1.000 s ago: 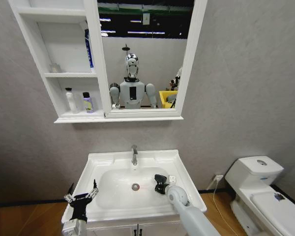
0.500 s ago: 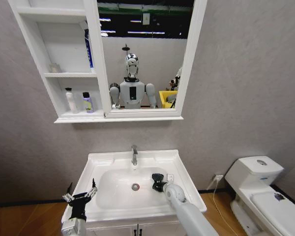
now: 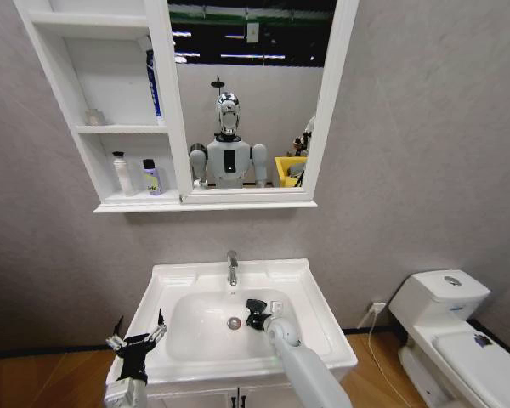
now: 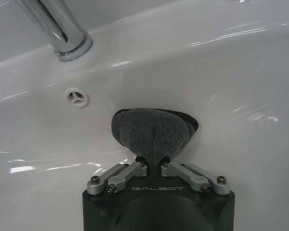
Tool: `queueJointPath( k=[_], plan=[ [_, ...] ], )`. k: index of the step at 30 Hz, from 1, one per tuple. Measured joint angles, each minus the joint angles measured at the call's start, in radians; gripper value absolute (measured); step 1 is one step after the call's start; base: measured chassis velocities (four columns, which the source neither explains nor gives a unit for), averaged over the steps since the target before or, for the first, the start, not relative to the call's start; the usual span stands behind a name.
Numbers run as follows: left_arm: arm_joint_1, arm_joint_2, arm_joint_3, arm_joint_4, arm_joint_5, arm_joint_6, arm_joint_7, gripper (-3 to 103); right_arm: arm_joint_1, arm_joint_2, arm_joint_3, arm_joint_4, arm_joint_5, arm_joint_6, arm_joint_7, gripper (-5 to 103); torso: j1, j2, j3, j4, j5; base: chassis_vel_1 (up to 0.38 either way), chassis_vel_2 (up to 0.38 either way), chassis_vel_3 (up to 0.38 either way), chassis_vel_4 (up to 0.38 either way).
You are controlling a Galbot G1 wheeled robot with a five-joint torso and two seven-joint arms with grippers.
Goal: Move facial cleanser and shampoo from washbasin to cabinet, then wipe washbasin with towel.
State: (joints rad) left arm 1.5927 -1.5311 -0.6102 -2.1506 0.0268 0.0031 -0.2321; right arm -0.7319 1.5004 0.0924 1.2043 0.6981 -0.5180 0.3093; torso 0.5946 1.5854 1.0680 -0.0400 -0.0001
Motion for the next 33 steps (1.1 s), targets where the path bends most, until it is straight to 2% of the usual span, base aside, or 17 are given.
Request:
queueJointPath(
  k=[13, 17, 25, 33],
  plan=[
    [-0.001, 0.008, -0.013, -0.002, -0.007, -0.001, 0.001, 100, 0.032, 0.107, -0.015, -0.114, -0.026, 0.004, -0.025, 8, 0.000, 0.000, 0.000, 0.0002, 0.0002, 0.000, 0.000, 0.000, 0.000],
    [-0.003, 0.009, -0.013, -0.002, -0.007, 0.001, 0.001, 100, 0.047, 0.112, -0.004, -0.158, -0.035, 0.011, -0.030, 8, 0.000, 0.000, 0.000, 0.0000, 0.0002, 0.000, 0.000, 0.000, 0.000],
    [-0.009, 0.011, -0.015, -0.002, -0.008, 0.002, 0.001, 100, 0.037, 0.110, 0.007, -0.145, -0.041, 0.009, -0.025, 8, 0.000, 0.000, 0.000, 0.0000, 0.0002, 0.000, 0.000, 0.000, 0.000],
    [-0.024, 0.009, 0.009, 0.013, -0.007, 0.006, 0.002, 100, -0.016, 0.039, 0.015, -0.037, -0.015, -0.019, 0.010, 8, 0.000, 0.000, 0.000, -0.0002, 0.0002, 0.000, 0.000, 0.000, 0.000]
  ],
)
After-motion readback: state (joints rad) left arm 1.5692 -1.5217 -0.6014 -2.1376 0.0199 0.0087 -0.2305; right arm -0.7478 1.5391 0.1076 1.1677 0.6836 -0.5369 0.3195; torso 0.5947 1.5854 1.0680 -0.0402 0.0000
